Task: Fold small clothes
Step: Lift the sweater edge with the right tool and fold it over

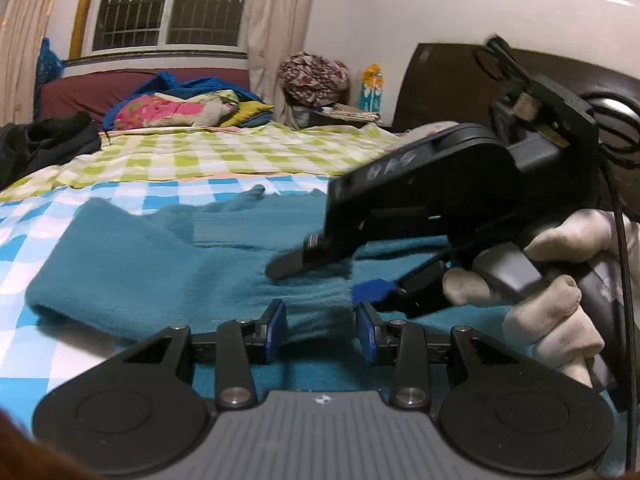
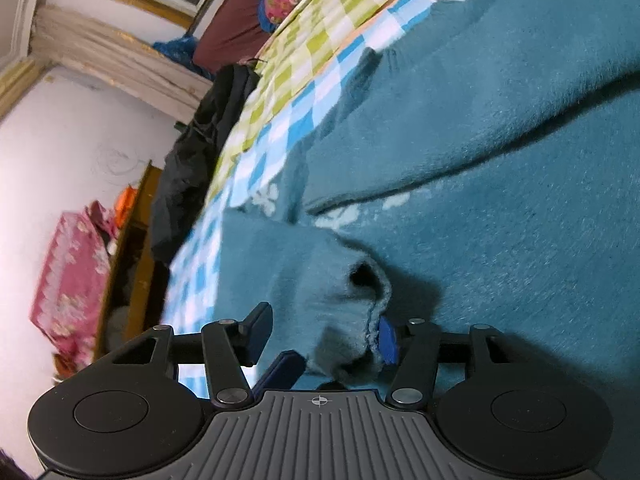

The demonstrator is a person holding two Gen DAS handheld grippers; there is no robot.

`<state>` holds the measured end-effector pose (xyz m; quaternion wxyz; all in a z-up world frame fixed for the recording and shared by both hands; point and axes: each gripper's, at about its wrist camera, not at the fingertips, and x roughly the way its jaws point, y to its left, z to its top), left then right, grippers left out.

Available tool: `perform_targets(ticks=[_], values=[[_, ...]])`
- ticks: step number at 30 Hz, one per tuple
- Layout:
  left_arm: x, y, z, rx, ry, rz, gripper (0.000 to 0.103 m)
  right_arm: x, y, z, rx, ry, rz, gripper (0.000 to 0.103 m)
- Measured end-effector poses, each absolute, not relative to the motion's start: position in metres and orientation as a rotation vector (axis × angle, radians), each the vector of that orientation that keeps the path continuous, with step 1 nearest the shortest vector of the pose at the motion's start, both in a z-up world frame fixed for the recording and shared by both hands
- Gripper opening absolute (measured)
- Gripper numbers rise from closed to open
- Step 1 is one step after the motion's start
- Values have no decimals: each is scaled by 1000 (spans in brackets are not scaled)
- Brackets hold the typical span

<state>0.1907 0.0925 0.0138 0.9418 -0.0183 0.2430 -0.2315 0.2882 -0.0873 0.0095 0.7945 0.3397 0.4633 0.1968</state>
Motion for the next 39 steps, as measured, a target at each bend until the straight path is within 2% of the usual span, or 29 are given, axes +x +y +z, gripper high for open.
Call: perform_targets(ticks=[2, 4, 8, 13, 27, 30, 39], values=[[189, 90, 13, -24, 498, -476, 42, 286, -86, 8, 698, 1005, 421, 15], [188, 90, 14, -28, 500, -479, 42, 287, -88, 5, 716, 1008, 421, 9], [185, 95, 21, -58, 485, -475, 43, 292, -100, 9, 750, 965, 410, 8], [185, 95, 31, -41, 455, -429, 45, 301, -116, 41, 694, 856, 424, 7], [231, 83, 39, 30, 455, -263, 50, 347, -199, 112, 536, 654, 293, 7], [240, 76, 36, 33, 456, -253, 53, 352, -224, 104, 514, 676, 230, 6], [266, 52, 8, 144, 553, -216, 55, 362, -240, 23, 492, 821, 107, 7]])
